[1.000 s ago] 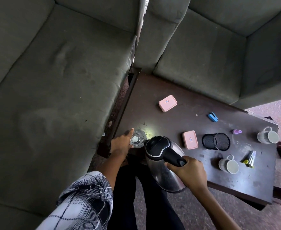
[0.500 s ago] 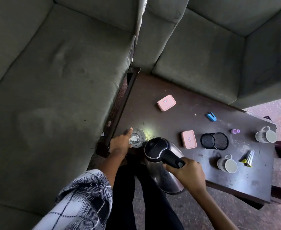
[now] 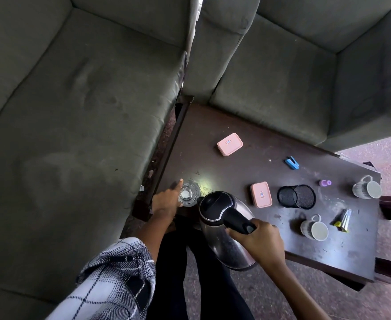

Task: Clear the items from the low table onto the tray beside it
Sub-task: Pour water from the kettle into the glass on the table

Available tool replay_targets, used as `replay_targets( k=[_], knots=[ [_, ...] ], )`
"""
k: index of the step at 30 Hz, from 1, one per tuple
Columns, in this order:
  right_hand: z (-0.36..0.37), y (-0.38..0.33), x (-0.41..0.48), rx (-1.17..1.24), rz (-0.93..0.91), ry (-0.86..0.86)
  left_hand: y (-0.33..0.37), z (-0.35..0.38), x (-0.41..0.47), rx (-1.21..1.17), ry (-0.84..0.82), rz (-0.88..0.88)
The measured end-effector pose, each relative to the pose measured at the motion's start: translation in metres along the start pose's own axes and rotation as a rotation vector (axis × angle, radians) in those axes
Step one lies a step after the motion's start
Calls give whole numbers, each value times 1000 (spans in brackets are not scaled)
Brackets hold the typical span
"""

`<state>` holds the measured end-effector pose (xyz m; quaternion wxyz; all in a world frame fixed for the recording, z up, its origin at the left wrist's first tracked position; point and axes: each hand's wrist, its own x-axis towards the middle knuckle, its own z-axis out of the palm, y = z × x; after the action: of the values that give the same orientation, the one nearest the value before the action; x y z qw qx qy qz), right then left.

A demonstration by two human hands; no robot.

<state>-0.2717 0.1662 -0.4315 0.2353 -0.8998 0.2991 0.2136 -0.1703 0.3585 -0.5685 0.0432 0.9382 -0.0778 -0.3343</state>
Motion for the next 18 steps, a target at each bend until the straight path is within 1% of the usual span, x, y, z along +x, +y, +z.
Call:
replay_targets(
  k=[9, 18],
  knots=[
    [2, -1, -1, -5, -16, 5, 1, 0, 0, -10, -3, -5],
    [1, -7, -3, 1, 5, 6, 0, 0, -1, -28, 0, -4]
  ],
)
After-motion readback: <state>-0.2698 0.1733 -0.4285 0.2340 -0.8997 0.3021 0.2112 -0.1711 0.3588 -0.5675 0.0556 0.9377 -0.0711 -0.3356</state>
